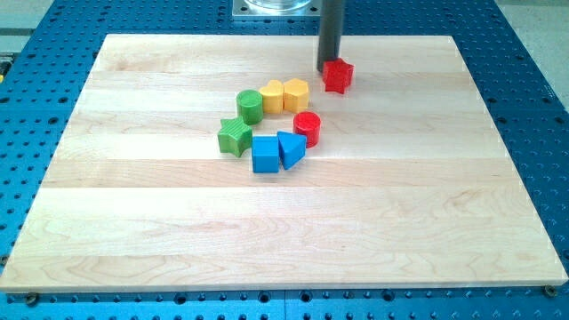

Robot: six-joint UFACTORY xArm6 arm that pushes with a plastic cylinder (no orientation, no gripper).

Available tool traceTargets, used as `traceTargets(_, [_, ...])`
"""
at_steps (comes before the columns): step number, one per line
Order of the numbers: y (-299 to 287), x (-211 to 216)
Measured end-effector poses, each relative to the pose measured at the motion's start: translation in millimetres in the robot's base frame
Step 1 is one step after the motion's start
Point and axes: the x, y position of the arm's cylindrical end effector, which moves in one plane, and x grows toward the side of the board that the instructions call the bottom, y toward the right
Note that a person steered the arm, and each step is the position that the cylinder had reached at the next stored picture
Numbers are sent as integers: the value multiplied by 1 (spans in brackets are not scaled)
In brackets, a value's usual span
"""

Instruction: Move the red star above the red circle

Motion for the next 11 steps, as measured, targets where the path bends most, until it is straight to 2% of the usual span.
traceTargets(1, [6,29])
traceTargets(2, [14,39])
traceTargets(3, [81,34])
traceTargets(5, [-7,60])
traceTargets(6, [57,69])
traceTargets(7, [90,83])
traceTargets(11, [29,100])
